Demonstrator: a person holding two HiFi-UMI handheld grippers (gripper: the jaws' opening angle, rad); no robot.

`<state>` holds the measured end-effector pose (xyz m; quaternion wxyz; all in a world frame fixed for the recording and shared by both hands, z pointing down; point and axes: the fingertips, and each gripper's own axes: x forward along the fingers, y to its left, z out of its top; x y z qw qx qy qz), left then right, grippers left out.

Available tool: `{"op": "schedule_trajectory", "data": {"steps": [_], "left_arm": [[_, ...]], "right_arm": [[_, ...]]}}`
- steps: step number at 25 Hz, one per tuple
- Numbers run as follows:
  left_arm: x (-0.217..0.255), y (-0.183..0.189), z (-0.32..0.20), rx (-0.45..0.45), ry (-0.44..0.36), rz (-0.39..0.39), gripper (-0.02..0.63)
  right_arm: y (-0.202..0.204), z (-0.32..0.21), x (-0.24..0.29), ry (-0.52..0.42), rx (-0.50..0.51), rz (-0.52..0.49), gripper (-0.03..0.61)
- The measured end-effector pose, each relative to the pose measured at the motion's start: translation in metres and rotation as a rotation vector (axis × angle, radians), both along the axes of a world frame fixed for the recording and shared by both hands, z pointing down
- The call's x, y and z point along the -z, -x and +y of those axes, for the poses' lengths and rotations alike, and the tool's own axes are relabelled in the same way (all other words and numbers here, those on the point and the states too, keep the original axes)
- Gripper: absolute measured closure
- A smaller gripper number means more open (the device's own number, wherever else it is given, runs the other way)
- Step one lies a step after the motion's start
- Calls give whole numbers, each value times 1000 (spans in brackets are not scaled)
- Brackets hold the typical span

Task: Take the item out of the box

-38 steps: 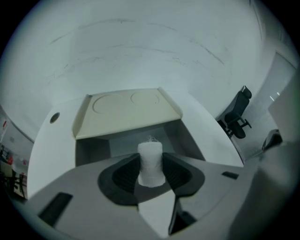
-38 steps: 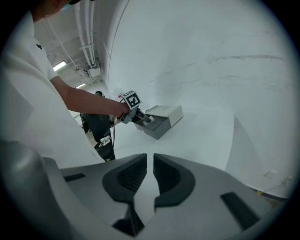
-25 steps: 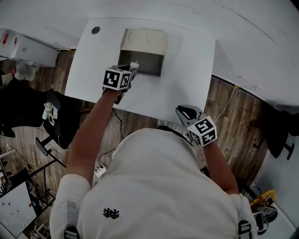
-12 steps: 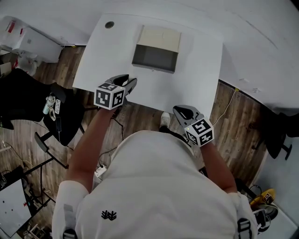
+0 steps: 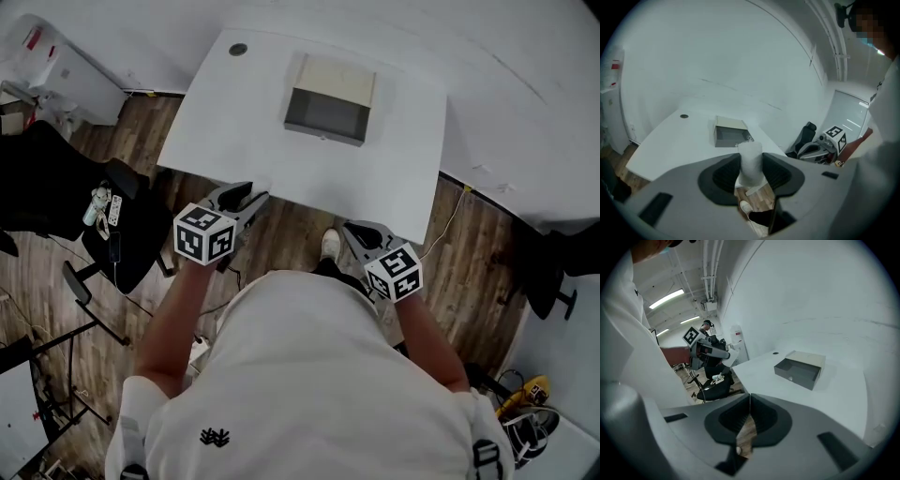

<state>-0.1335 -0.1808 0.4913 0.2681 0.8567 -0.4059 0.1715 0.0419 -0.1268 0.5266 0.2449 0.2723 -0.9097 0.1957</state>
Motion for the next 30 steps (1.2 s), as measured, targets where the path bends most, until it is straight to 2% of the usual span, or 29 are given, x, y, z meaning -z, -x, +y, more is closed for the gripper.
{"op": "schedule_trajectory", "data": {"steps": [8,14,18,30], "left_arm": [[14,16,59,-28,-52,13,456],[30,22,100,-40,-84,54,456],[38,22,125,-79,-105,40,456],[47,19,150,-112,-129,68,456]], "right_arm": [[18,34,5,-21,-6,19,569],[30,62,10,-37,-11,27,571],[35,81,10,-34,-17,31,571],[36,106,16,-54,-39,40,572]]}}
